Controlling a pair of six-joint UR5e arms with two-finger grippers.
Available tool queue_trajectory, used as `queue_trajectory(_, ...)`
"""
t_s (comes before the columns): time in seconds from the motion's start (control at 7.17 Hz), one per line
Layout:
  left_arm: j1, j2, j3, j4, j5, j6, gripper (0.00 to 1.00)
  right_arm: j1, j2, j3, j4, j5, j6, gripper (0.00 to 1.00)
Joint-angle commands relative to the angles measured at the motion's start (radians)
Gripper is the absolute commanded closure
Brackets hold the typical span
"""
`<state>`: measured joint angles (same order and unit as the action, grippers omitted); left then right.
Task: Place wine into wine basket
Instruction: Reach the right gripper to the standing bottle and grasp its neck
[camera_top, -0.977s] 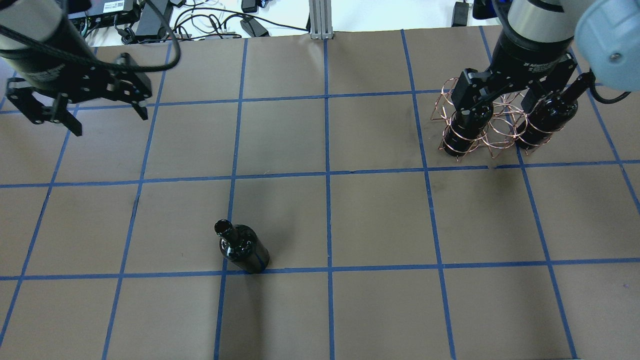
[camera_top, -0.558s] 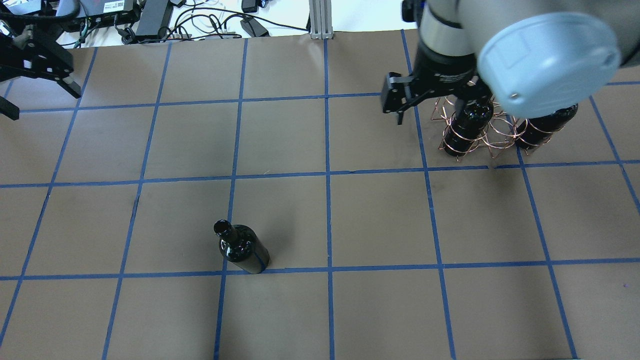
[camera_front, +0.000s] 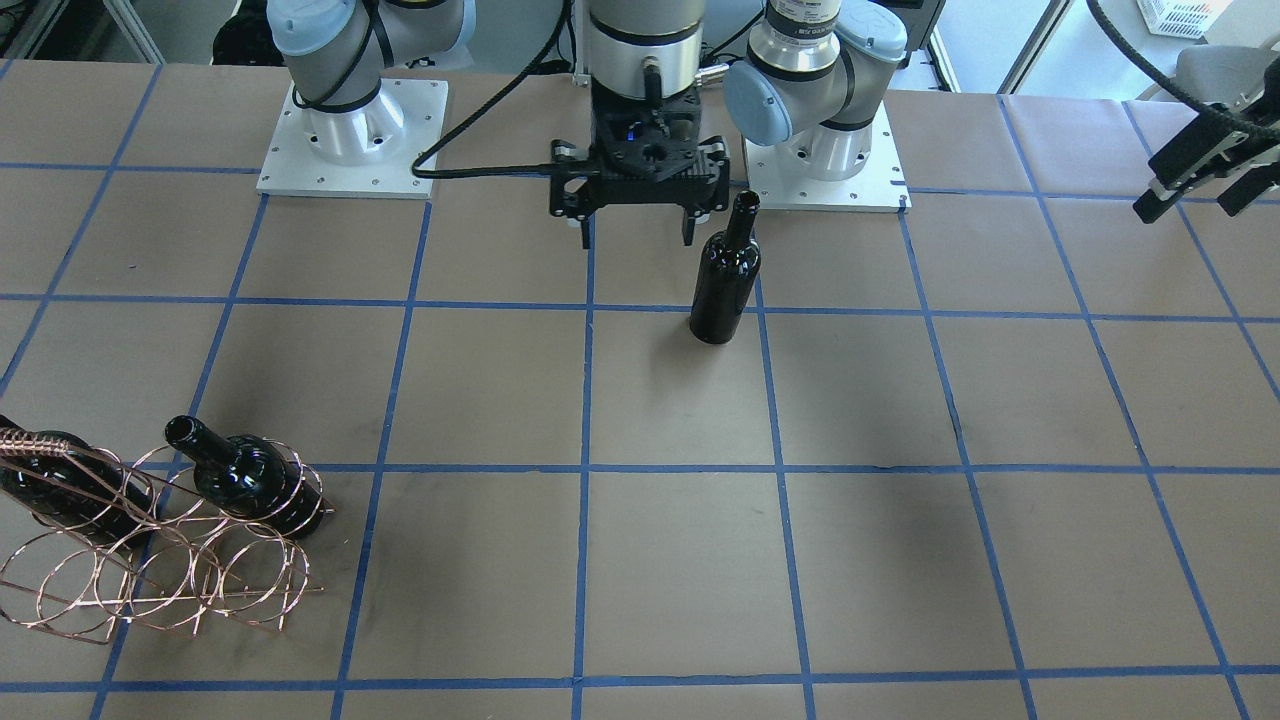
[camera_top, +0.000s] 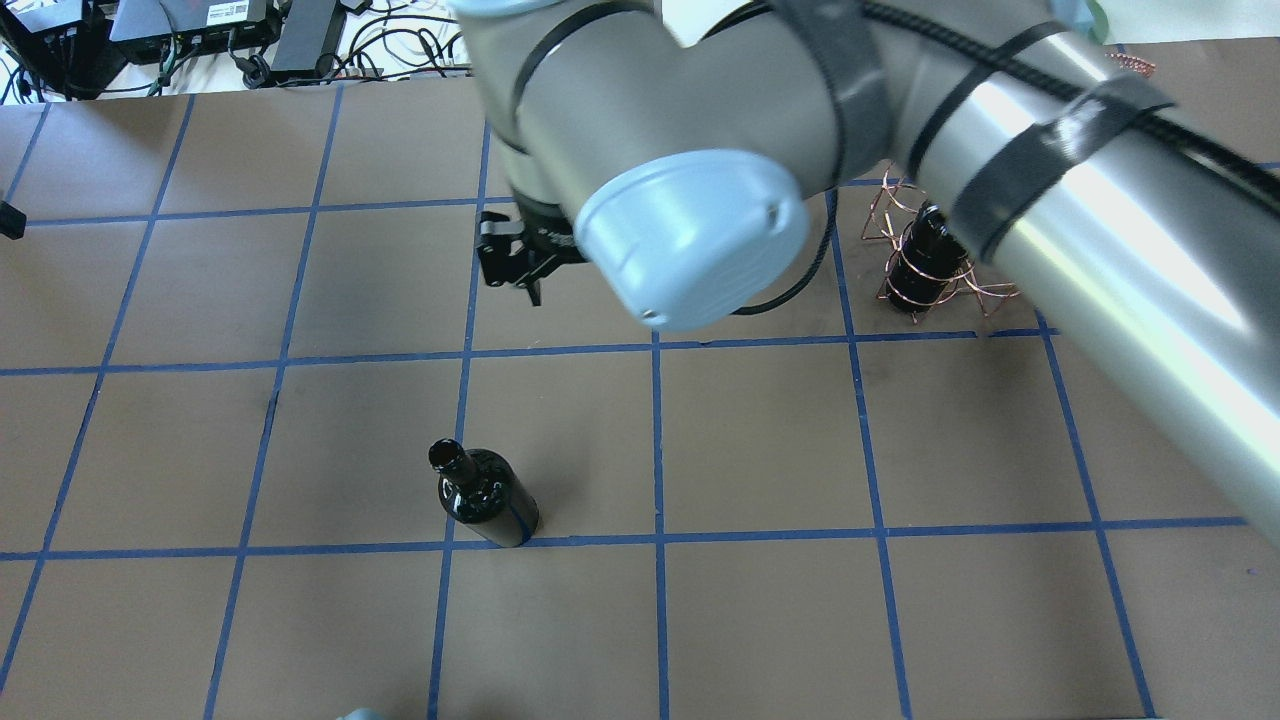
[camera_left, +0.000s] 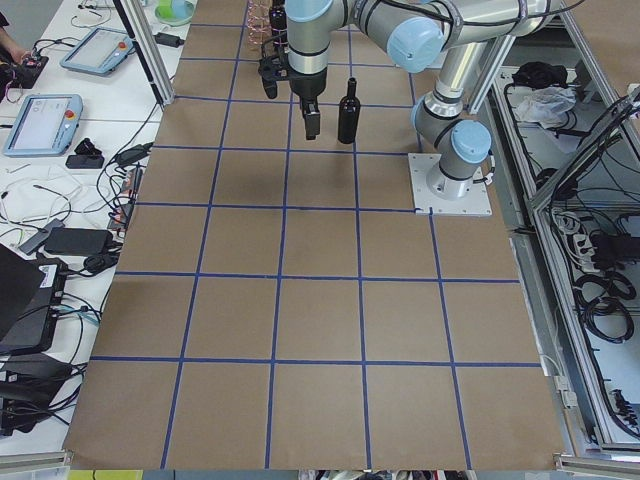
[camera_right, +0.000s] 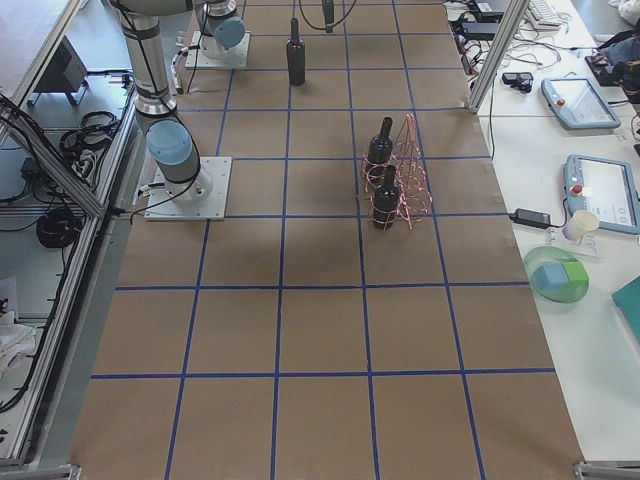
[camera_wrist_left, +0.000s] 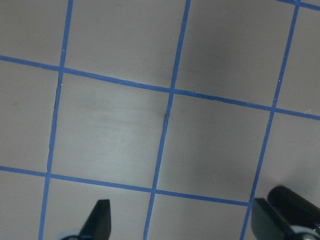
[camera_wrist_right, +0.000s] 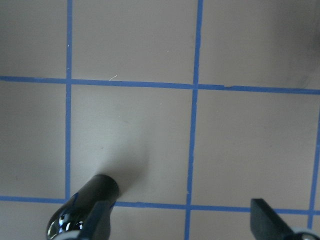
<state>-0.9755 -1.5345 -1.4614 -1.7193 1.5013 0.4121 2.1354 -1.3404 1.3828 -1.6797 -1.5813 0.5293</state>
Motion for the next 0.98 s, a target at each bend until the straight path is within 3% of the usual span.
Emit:
queue_trajectory(0.0, 0.018, -0.015, -0.031, 0.073, 0.005, 0.100, 0.00, 0.093, 0.024, -0.008, -0.026, 0.018, 0.144, 0.00)
queue_trajectory(0.28, 0.018, -0.021, -0.037, 0.113, 0.093, 0.146, 0.00, 0.129, 0.059, -0.005, -0.038, 0.029, 0.200, 0.00)
queue_trajectory(0.84, 0.018, -0.023, -0.065, 0.113, 0.089, 0.168, 0.00, 0.185, 0.118, 0.005, -0.087, 0.035, 0.254, 0.00)
